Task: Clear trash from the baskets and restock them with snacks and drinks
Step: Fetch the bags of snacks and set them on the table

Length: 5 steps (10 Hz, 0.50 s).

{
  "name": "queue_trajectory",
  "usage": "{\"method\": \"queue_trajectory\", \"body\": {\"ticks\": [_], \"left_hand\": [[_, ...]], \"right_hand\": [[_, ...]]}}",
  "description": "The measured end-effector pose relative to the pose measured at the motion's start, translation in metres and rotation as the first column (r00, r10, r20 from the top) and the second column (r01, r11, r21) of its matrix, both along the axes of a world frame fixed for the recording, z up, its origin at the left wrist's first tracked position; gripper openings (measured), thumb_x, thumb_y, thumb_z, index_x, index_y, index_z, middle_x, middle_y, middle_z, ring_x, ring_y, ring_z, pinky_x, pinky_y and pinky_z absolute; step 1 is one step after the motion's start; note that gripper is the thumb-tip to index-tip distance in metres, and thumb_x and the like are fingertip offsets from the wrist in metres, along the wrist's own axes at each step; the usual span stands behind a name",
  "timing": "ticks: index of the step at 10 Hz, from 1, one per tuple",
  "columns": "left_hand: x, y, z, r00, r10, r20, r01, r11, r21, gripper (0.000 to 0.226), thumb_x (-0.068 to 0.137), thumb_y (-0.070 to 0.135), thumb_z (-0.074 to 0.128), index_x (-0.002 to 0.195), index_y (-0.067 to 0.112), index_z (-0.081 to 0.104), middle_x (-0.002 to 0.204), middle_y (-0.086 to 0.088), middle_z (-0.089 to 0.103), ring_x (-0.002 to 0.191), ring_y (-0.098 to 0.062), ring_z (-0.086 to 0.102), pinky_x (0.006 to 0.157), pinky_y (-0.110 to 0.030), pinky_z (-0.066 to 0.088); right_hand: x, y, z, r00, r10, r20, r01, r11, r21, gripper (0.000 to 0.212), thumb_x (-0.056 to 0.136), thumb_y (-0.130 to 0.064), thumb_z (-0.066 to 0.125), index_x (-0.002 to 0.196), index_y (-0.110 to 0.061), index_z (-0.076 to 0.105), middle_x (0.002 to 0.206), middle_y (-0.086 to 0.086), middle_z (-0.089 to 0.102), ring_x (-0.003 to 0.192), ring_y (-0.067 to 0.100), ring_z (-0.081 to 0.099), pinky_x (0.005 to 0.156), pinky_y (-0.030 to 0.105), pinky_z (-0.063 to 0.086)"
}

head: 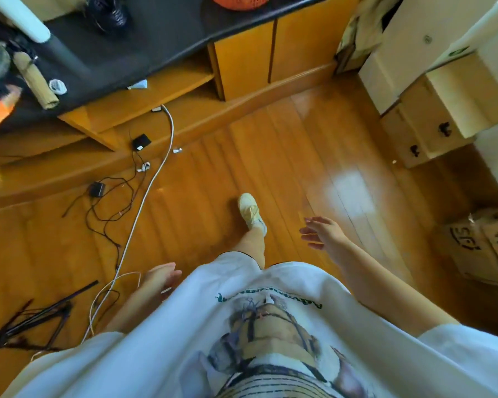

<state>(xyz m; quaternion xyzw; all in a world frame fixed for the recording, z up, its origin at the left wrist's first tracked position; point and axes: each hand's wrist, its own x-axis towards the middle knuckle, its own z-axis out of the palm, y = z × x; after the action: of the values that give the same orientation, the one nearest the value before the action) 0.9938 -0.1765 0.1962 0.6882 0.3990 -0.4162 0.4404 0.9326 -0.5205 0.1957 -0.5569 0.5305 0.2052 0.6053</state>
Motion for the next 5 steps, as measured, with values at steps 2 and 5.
{"method": "queue_trajectory", "body": {"ticks": [2, 5], "left_hand": [[0.116, -0.063, -0.012, 0.998, -0.050, -0.048, 0.049, 0.999, -0.022, 0.038, 0.097, 0.018, 0.044, 0.133, 0.004, 0.047, 0.136, -0.019, 0.052, 0.082, -0.021, 0.056, 0.066, -0.027, 0.041], [0.298, -0.212, 0.025, 0.976, -0.169, 0.135, 0.182, 0.980, -0.086, 0.028, 0.097, 0.016, 0.046, 0.122, 0.011, 0.056, 0.112, -0.012, 0.064, 0.094, -0.019, 0.061, 0.074, -0.027, 0.047]], "right_hand": [[0.051, -0.063, 0.001, 0.977, -0.177, -0.119, 0.174, 0.984, -0.036, 0.010, 0.093, -0.012, 0.048, 0.099, -0.015, 0.055, 0.073, 0.004, 0.059, 0.063, 0.016, 0.056, 0.058, 0.026, 0.040], [0.121, -0.134, 0.012, 0.877, -0.434, -0.206, 0.427, 0.901, -0.083, 0.024, 0.090, -0.003, 0.046, 0.110, -0.013, 0.055, 0.069, 0.009, 0.054, 0.053, 0.020, 0.057, 0.056, 0.027, 0.037]]}}
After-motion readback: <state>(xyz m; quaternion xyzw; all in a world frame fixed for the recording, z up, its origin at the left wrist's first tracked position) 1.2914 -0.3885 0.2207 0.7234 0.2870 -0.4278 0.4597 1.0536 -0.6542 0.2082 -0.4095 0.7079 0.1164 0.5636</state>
